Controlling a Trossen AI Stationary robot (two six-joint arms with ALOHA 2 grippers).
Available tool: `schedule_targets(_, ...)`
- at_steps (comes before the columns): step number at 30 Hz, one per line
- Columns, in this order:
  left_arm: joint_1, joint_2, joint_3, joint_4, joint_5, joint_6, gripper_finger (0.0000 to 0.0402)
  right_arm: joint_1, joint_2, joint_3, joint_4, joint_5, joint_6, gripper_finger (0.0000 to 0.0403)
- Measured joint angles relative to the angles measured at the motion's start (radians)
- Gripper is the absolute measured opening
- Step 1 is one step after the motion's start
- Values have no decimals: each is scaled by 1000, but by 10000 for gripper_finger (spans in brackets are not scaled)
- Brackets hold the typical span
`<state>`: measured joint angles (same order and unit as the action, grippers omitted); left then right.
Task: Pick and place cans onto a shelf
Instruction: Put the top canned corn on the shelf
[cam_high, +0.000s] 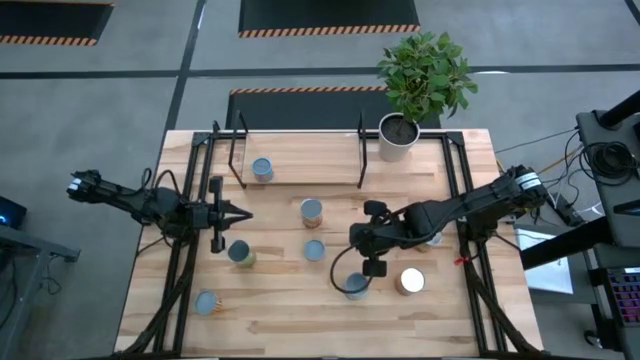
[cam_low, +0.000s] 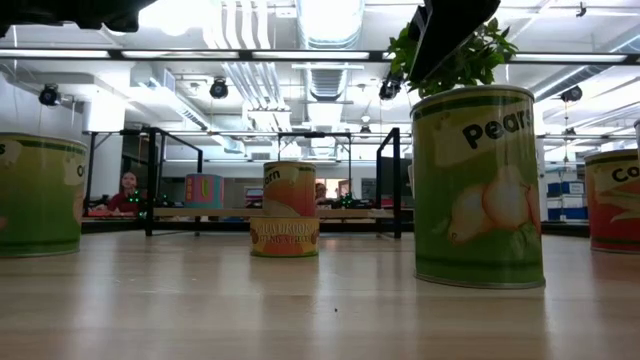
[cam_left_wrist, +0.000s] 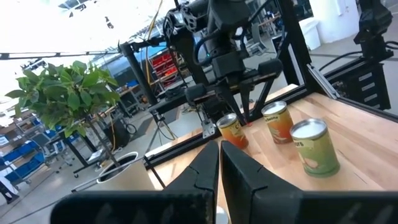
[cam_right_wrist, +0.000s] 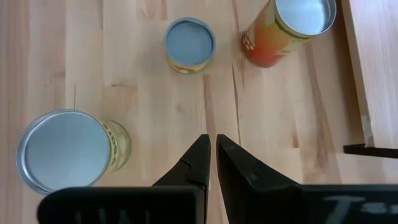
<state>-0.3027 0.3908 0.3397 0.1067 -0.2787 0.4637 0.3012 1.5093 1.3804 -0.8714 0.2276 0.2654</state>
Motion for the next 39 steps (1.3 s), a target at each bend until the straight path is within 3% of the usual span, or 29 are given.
schedule_targets(6,0,0,0,8,0,0,0,0,1,-1,74,35,-19,18)
schedule_targets(12,0,-2,3,6,0,0,0,-25,17,-2,239,43,-158,42)
schedule_targets(19,0,-5,8,6,-6,0,0,-103,59,-2,355,64,-226,142)
schedule_targets(30,0,-12,8,8,-125,0,0,-214,148,0,432,61,-329,314)
schedule_targets(35,0,-15,8,8,-125,0,0,-248,157,4,437,59,-339,362)
schedule_targets(39,0,-17,8,9,-125,0,0,-262,157,4,437,25,-345,369)
